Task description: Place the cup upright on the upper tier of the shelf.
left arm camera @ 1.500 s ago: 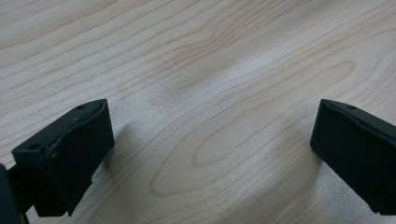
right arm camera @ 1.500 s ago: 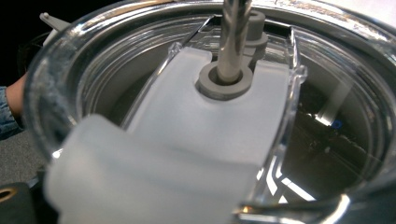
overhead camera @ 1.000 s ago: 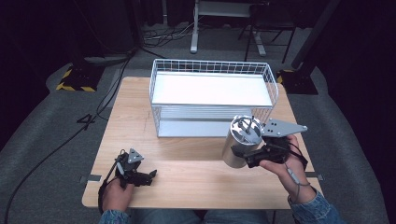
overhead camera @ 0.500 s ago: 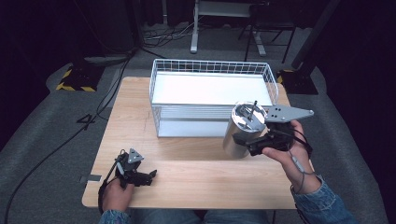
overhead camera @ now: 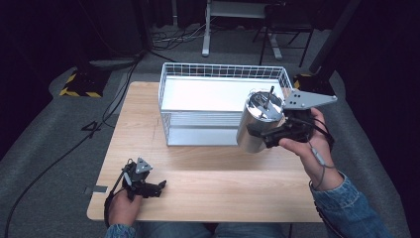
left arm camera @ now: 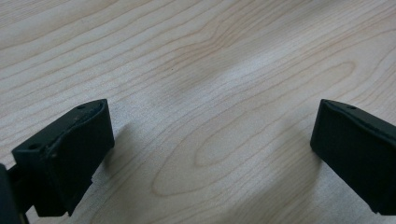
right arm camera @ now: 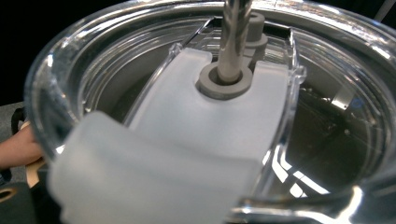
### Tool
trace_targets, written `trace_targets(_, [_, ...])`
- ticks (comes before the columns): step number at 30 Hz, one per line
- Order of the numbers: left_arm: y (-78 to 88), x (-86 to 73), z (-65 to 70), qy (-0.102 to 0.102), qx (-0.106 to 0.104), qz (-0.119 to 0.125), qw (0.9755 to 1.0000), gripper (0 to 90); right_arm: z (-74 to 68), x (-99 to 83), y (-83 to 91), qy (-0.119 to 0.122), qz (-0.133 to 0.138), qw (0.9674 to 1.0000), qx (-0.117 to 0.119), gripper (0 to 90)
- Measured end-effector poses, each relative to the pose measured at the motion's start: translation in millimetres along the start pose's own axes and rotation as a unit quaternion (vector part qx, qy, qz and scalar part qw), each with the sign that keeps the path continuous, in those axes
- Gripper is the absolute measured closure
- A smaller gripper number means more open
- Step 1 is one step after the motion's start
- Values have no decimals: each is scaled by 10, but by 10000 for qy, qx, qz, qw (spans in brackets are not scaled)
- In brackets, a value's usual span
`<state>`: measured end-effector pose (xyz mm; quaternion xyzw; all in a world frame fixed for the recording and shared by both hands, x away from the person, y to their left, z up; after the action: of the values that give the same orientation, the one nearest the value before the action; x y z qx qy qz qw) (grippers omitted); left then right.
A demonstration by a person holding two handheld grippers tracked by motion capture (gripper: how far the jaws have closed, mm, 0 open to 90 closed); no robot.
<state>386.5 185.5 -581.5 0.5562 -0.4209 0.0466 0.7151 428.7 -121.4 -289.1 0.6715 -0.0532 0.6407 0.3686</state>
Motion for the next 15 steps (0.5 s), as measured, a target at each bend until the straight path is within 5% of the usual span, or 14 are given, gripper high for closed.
trace_targets(15, [1,0,-1,-2,1,-3,10000,0,276,429,-234,-127,55,9999,-89,38])
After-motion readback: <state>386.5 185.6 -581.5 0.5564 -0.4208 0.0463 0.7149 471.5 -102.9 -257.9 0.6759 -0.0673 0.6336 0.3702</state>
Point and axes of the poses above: each handheld gripper's, and its own axes: y roughly backward along the jaws, x roughly out of its top, z roughly to its right, the point moved 10 cm from there along -y, roughly forward along the jaws, and after that the axes turned 1 degree about -z, right-handed, at the moved point
